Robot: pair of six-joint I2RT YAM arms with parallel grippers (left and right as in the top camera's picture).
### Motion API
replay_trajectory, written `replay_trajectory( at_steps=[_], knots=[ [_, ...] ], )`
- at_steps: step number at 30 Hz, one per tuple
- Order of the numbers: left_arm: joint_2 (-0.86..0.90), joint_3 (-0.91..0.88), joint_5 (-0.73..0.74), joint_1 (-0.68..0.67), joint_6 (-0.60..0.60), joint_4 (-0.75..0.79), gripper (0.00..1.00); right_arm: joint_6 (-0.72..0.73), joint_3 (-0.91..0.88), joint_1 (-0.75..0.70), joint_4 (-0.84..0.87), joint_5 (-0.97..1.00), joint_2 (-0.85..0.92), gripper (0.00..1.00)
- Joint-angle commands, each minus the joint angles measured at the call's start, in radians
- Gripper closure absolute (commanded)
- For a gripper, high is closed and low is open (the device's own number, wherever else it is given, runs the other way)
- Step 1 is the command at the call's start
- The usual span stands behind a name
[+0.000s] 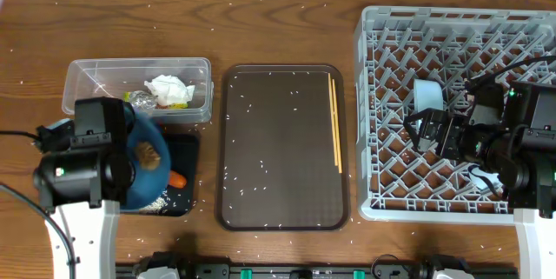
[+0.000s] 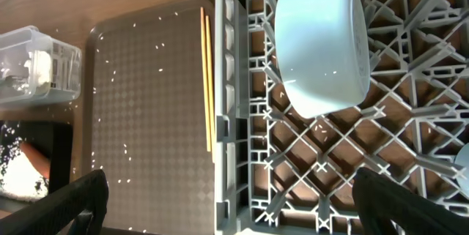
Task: Sort waste into correct bins and load items into the dishwasher rack
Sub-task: 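Grasp the blue plate rim with the left gripper and lift it, then tilt the plate over the black tray to dump the brown food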
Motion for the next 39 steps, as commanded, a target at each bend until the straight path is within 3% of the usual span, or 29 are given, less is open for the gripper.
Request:
replay_trajectory(
  at_steps=[1, 10, 18, 23, 36, 39],
  knots=[
    [0.022, 0.023, -0.210, 0.005, -0.010, -0.012, 0.94, 0.006, 0.006, 0.007, 0.012, 0.002, 0.000, 0.01],
    [0.077, 0.021, -0.575, 0.006, 0.032, -0.034, 0.94, 0.006, 0.006, 0.007, 0.018, -0.005, 0.000, 0.01],
    [0.236, 0.019, -0.565, -0.051, 0.033, -0.040, 0.94, 0.001, 0.006, 0.007, 0.003, -0.005, 0.000, 0.01],
    [0.315, 0.019, -0.665, -0.076, 0.040, -0.060, 0.94, -0.005, 0.006, 0.007, -0.008, -0.005, 0.000, 0.01],
    [0.317, 0.019, -0.632, -0.073, 0.039, -0.043, 0.94, -0.005, 0.006, 0.007, -0.018, -0.005, 0.000, 0.01],
    [0.285, 0.035, -0.537, -0.093, 0.034, -0.038, 0.94, -0.006, 0.006, 0.007, -0.018, -0.005, 0.000, 0.01]
  ],
)
